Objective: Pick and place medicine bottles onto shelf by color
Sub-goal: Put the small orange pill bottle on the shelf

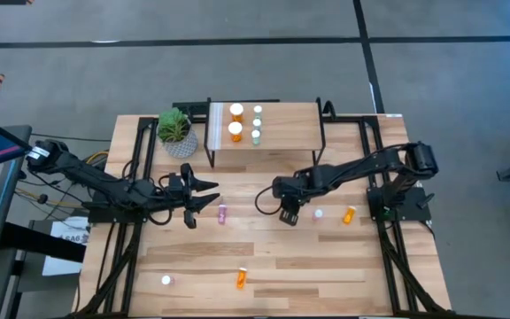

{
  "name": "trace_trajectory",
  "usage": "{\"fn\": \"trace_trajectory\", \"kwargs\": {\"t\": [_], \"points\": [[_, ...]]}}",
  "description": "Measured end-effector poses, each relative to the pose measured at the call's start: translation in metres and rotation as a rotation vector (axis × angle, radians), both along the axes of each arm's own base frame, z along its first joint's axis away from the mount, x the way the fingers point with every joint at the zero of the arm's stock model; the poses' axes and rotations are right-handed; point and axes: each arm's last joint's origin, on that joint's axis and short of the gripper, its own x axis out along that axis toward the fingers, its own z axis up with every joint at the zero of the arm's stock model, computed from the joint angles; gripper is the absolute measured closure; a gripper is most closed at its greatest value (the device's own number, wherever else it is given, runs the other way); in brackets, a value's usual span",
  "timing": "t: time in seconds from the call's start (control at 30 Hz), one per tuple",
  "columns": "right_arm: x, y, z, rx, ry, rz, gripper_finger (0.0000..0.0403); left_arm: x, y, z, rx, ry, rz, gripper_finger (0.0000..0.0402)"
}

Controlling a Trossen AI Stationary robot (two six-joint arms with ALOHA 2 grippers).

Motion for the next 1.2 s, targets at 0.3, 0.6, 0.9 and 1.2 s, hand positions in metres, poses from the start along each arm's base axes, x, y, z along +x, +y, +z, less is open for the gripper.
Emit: {"fn": "trace_trajectory", "kwargs": {"t": [0.3,0.6,0.9,1.2], "points": [[0.01,-0.006,0.043,-0.008,0.004,0.041,0.026,0.0,0.0,0.0,0.0,0.0,0.001,0.0262],[0.018,-0.058,0.129,-0.1,-0.094,0.006,0.0263,0.0,0.0,0.0,0.0,0.0,0.0,0.0262],[0.001,-0.15,0.181,-0.207,-0.265,-0.192,0.026,0.0,0.0,0.0,0.024,0.005,-0.002,0.0262],[-0.004,-0.215,0.175,-0.163,-0.253,-0.303,0.0257,0.002,0.007,-0.002,0.036,0.022,0.034,0.0262]]}}
